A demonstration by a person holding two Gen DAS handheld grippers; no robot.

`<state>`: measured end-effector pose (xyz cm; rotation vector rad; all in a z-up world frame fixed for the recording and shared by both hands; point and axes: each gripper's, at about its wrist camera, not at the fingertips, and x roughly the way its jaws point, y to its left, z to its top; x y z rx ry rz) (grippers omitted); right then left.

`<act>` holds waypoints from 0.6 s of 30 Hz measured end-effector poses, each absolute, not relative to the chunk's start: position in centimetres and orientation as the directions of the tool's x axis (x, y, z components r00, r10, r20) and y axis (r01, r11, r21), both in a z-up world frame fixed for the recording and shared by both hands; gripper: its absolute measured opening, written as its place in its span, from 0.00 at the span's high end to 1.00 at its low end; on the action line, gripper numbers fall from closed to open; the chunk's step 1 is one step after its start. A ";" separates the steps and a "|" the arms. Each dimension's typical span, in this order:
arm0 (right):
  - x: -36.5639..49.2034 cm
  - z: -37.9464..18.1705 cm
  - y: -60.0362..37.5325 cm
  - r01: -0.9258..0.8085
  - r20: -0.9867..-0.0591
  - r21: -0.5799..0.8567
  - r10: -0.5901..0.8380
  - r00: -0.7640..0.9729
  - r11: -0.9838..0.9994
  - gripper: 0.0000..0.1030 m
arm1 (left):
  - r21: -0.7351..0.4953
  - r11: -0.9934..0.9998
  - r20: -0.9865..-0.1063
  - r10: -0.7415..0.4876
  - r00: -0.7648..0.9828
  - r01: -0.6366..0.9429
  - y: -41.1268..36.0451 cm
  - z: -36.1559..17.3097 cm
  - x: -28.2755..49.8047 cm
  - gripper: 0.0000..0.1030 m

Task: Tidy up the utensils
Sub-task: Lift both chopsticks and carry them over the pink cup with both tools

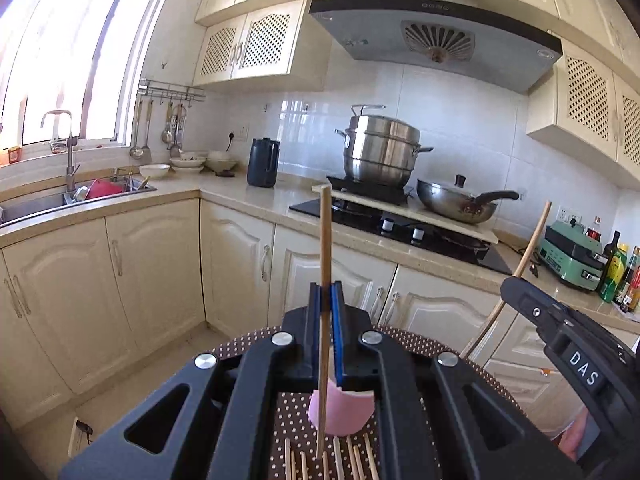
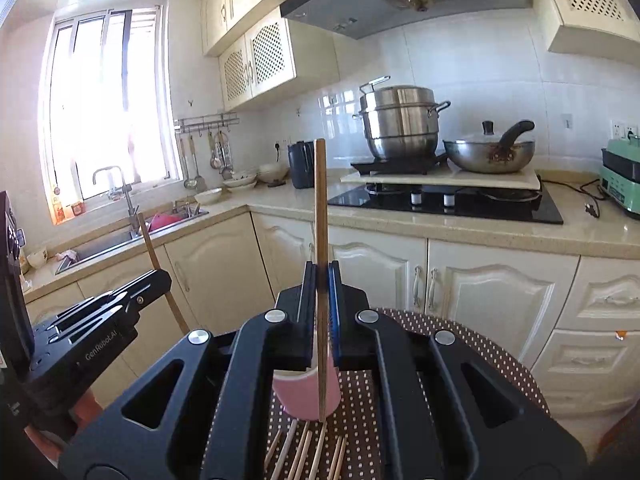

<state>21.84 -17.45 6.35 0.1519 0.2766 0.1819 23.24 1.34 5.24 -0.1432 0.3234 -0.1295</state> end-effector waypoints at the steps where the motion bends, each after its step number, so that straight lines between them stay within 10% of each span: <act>1: 22.2 6.7 -17.6 -0.153 -0.250 0.176 0.194 0.949 0.972 0.94 | -0.164 0.980 -0.294 -0.155 0.943 0.110 1.3 5.6 23.5 0.94; 18: 26.6 9.3 -17.4 -0.193 -0.196 0.204 0.234 0.952 0.960 0.94 | -0.103 0.987 -0.135 -0.139 0.981 0.126 -1.1 10.7 25.5 0.94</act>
